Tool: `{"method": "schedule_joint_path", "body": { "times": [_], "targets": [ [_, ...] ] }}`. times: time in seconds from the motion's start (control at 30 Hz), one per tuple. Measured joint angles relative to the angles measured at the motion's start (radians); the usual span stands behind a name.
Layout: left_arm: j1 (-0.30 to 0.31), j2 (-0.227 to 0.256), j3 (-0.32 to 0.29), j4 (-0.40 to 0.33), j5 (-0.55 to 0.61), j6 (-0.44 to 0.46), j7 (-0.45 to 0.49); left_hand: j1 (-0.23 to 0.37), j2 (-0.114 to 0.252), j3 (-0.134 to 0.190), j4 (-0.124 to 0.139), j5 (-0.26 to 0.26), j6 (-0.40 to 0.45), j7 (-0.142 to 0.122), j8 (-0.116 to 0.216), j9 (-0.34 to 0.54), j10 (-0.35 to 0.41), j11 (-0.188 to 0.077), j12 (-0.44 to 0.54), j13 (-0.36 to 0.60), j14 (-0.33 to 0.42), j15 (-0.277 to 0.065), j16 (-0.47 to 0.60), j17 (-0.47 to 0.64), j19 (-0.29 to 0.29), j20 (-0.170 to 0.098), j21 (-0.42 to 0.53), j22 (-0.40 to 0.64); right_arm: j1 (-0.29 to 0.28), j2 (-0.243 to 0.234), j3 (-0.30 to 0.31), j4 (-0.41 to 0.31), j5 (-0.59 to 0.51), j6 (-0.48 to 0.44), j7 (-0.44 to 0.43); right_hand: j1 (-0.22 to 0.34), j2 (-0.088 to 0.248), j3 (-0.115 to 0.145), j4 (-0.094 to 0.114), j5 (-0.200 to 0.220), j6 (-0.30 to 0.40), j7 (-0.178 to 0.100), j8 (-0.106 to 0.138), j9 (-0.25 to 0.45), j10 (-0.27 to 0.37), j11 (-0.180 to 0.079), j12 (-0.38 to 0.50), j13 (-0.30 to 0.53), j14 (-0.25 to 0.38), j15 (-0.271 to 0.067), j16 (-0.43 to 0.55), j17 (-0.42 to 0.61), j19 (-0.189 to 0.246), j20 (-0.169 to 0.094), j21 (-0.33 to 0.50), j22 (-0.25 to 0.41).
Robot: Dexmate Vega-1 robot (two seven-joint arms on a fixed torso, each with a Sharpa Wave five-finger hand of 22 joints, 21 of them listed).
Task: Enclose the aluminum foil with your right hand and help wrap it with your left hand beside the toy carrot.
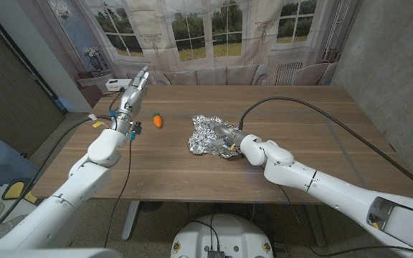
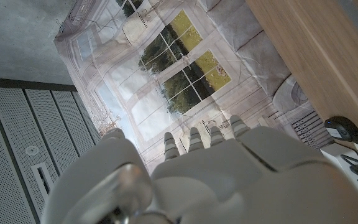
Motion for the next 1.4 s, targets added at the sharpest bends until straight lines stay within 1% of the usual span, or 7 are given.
{"method": "schedule_joint_path", "body": {
  "times": [0.4,0.5,0.57,0.8,1.03,1.13,1.4],
  "targets": [
    [-0.007,0.0,0.007,0.002,-0.001,-0.003,-0.003,0.0,0.0,0.0,0.0,0.0,-0.004,0.004,-0.007,0.0,0.0,0.0,0.0,0.0,0.0,0.0,0.0,0.0,0.0,0.0,0.0,0.0,-0.006,-0.014,0.003,-0.038,-0.01,-0.046,0.021,-0.019,0.0,-0.029,0.007,0.019,-0.005,-0.021,-0.004,0.003,-0.005,0.006,0.005,-0.003,0.01,-0.023,0.021,-0.018,0.017,-0.004,-0.029,0.005],
    [-0.007,0.0,0.007,0.002,-0.001,-0.006,-0.003,0.0,0.0,0.0,0.0,0.0,-0.004,0.004,-0.007,0.0,0.0,0.0,0.0,0.0,0.0,0.0,0.0,0.0,0.0,0.0,0.0,0.0,-0.006,-0.015,0.001,-0.045,-0.016,-0.061,0.031,-0.019,0.0,-0.038,0.006,0.023,-0.006,-0.036,-0.004,0.003,-0.003,0.047,0.005,-0.003,-0.005,-0.007,0.021,-0.021,0.031,0.0,-0.029,0.004],
    [-0.007,0.0,0.007,0.002,0.0,-0.007,-0.003,0.0,0.0,0.0,0.0,0.0,-0.004,0.004,-0.007,0.0,0.0,0.0,0.0,0.0,0.0,0.0,0.0,0.0,0.0,0.0,0.0,0.0,-0.004,-0.015,-0.003,-0.047,-0.019,-0.067,0.037,-0.019,0.0,-0.045,0.004,0.026,-0.004,-0.014,0.001,0.003,-0.003,0.054,0.007,-0.003,-0.029,0.001,0.019,-0.024,0.032,0.001,-0.043,0.004],
    [-0.002,0.0,0.007,-0.002,0.001,-0.013,-0.001,0.0,0.0,-0.004,-0.004,0.0,-0.004,0.004,-0.007,0.0,0.0,0.0,0.0,0.0,0.0,0.0,0.0,0.0,0.0,0.0,0.0,0.0,0.011,-0.018,-0.02,-0.058,-0.044,-0.098,0.071,-0.029,0.011,-0.081,0.018,0.044,-0.004,0.038,0.036,0.02,0.0,0.035,0.041,0.012,-0.134,0.024,0.0,-0.023,-0.162,-0.003,-0.174,0.003],
    [-0.001,0.0,0.007,-0.002,0.001,-0.018,-0.003,0.0,0.0,-0.001,-0.007,0.0,-0.004,0.003,-0.007,0.0,-0.005,-0.006,0.0,0.0,0.0,0.0,0.0,0.0,0.0,0.0,0.0,0.0,0.022,-0.03,-0.027,-0.088,-0.065,-0.106,0.091,-0.037,0.018,-0.103,0.026,0.051,-0.006,0.064,0.064,0.031,-0.003,0.014,0.082,0.032,-0.139,0.029,0.025,-0.024,-0.221,-0.003,-0.215,0.004],
    [-0.001,0.001,0.007,0.002,0.0,-0.022,-0.006,0.0,0.0,-0.001,-0.007,0.0,-0.009,-0.002,-0.007,0.0,-0.005,-0.006,0.001,0.0,-0.004,-0.004,0.0,0.0,0.0,0.0,0.0,0.0,0.038,-0.037,-0.032,-0.115,-0.086,-0.118,0.135,-0.047,0.009,-0.118,0.031,0.052,-0.006,0.064,0.068,0.031,-0.003,0.014,0.09,0.037,-0.139,0.029,0.045,-0.027,-0.198,-0.005,-0.216,0.008],
    [-0.003,-0.001,0.007,0.014,-0.003,-0.032,-0.013,0.0,0.0,-0.001,-0.007,0.0,-0.009,-0.002,-0.007,0.0,-0.005,-0.006,0.001,0.0,-0.004,-0.004,0.0,0.0,0.0,0.0,0.0,0.0,0.061,-0.051,-0.029,-0.167,-0.109,-0.137,0.217,-0.062,-0.007,-0.167,0.04,0.06,0.065,0.059,0.102,0.035,0.019,-0.013,0.159,0.066,-0.029,-0.023,0.093,-0.036,0.002,-0.007,-0.153,0.02]
  ]
}}
